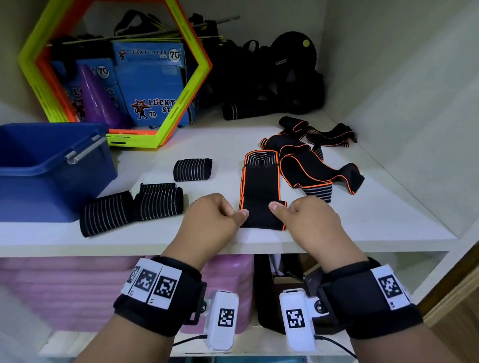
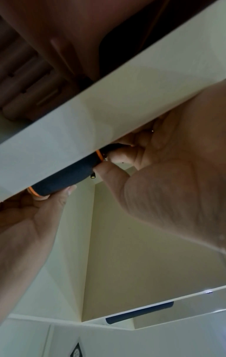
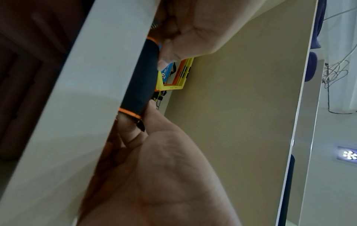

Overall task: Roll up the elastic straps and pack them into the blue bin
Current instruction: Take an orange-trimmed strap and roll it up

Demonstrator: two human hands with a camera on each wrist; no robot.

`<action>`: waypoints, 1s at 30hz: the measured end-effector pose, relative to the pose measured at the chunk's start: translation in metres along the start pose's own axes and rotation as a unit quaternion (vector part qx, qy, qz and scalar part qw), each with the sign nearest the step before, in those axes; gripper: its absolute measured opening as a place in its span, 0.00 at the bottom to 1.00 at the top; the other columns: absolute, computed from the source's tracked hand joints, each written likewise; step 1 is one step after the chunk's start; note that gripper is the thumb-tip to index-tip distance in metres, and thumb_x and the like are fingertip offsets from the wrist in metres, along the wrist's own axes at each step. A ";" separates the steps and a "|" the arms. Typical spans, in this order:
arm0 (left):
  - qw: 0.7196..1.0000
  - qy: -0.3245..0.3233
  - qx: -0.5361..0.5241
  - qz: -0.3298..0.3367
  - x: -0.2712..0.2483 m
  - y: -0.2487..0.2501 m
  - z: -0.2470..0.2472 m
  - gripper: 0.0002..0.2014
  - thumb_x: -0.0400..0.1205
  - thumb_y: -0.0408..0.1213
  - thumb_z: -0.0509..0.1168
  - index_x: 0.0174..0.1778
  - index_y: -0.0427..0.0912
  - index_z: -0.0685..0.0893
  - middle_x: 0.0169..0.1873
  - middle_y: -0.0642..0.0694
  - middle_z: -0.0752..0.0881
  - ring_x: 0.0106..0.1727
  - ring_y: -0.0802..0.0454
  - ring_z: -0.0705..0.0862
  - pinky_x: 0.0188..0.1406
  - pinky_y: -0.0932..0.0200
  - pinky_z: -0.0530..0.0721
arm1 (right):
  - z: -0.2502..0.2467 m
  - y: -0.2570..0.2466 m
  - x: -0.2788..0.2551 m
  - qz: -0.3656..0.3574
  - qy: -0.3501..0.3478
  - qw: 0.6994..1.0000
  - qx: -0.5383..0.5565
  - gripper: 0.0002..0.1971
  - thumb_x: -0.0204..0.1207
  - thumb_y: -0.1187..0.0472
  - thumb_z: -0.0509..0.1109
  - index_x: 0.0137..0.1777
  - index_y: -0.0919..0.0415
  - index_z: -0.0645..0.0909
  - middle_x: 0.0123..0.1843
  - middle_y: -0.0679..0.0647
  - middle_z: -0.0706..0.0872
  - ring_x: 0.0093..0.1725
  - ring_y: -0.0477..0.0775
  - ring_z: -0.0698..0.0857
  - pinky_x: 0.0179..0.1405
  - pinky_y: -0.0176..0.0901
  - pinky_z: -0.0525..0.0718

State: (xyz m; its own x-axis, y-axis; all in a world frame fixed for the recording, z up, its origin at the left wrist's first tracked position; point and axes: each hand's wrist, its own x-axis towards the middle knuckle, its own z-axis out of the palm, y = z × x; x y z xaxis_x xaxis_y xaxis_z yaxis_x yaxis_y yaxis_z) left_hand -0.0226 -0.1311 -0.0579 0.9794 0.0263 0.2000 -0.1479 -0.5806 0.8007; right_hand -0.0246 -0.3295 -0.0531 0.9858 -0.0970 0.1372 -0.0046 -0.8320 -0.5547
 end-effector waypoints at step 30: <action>0.989 -0.079 0.094 0.080 -0.006 -0.008 -0.016 0.13 0.83 0.49 0.68 0.33 0.55 0.77 0.40 0.51 0.78 0.35 0.56 0.77 0.37 0.61 0.70 | -0.006 0.007 -0.003 -0.140 -0.047 0.987 0.063 0.27 0.84 0.43 0.64 0.31 0.63 0.74 0.26 0.51 0.71 0.29 0.51 0.71 0.30 0.47 0.67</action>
State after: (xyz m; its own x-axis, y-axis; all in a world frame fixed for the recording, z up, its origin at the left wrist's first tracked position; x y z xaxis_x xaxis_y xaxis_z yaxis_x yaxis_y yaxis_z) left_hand -0.0297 -0.1136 -0.0567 0.9569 -0.1978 0.2126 -0.2895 -0.7081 0.6440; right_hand -0.0283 -0.3385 -0.0523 0.9565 0.1844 0.2262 0.2862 -0.7434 -0.6045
